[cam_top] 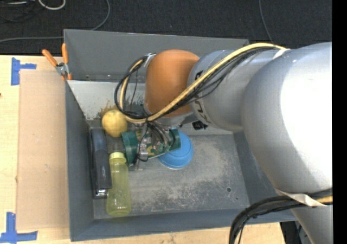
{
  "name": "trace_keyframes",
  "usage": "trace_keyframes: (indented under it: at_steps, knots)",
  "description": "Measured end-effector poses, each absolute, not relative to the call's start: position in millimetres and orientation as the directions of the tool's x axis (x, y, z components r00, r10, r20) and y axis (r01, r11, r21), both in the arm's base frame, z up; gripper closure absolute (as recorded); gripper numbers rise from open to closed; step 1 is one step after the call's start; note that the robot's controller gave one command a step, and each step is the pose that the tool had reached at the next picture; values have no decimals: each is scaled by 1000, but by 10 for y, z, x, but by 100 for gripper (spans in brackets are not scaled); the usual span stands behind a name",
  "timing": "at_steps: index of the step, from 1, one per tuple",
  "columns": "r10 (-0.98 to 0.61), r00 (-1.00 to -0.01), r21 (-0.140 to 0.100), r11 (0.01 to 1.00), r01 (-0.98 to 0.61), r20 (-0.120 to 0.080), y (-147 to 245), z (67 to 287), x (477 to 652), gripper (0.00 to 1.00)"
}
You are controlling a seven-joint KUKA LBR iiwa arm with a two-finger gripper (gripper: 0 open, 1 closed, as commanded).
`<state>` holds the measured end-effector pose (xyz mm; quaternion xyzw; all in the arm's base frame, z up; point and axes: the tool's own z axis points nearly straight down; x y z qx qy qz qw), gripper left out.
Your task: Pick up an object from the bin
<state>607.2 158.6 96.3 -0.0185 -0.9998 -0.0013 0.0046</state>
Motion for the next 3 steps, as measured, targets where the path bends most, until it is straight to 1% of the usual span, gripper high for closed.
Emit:
trace_keyframes:
  at_steps: [1, 2, 3]
  knots:
    - [49, -999, 3, 999, 50, 5, 1601, 896, 6095, 0]
    - [-115, -993, 3, 993, -115, 10, 1548, 1736, 5998, 0]
    - [-38, -999, 3, 999, -38, 8, 1563, 1312, 6091, 0]
